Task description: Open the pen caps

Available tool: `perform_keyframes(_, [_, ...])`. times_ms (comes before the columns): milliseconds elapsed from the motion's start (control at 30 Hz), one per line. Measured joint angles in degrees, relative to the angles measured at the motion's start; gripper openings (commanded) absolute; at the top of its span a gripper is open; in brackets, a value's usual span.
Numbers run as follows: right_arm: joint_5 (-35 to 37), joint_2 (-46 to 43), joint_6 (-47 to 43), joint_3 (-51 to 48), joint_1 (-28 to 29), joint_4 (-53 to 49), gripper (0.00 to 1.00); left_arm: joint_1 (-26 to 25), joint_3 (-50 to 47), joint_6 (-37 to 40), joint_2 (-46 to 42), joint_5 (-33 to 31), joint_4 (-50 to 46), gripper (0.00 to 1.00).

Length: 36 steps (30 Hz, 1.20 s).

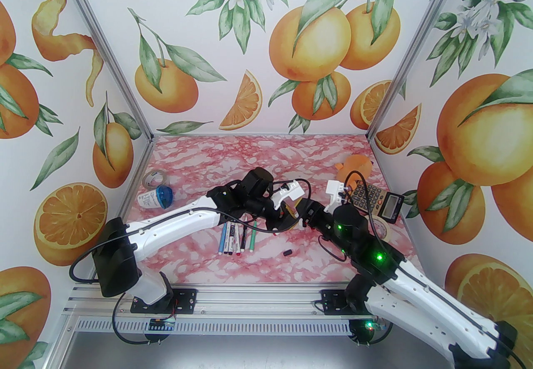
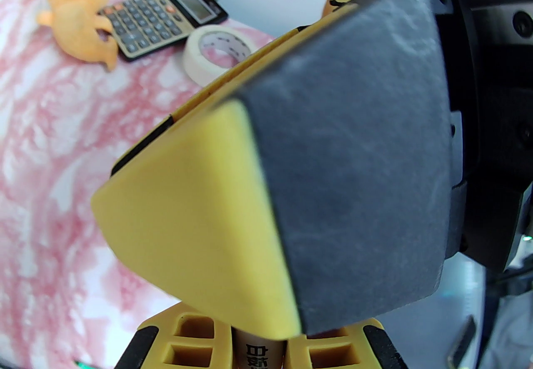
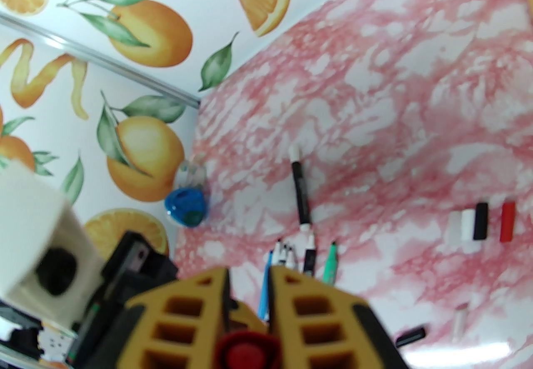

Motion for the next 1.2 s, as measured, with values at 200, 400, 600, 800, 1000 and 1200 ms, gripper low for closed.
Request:
perform_keyframes(200, [2.69,-3.19,1.51,0.11,-0.04,-2.84,0.07,-1.79,1.53,2.4,0.63,-3.04,0.35,0.01])
perform_keyframes(400, [4.28,-4.55,3.04,0.11,-0.22,-5.35,0.06,-2.54,2.19,4.39,1.64,-4.09,0.66,0.0])
perform_keyframes(600, [4.76,-8.85,2.95,-0.98,-0.39,-5.25,0.07,-3.21,3.5,5.31,2.08,-2.19,1.25,0.0])
perform_keyframes(800, [6.21,-13.03,-2.14,-3.34,-1.29,-2.71,0.08,-1.7,3.69,4.92,3.23,5.88,-1.44,0.0])
perform_keyframes(1000, [9.51,-14.8,-7.72,-3.39,-3.54,1.55,0.08,-0.02,3.54,3.89,4.07,14.86,-7.87,0.0])
perform_keyframes(1200, [10.54,-13.88,-9.57,-3.23,-3.54,1.09,0.1,0.57,2.78,2.47,3.8,14.58,-8.17,0.0])
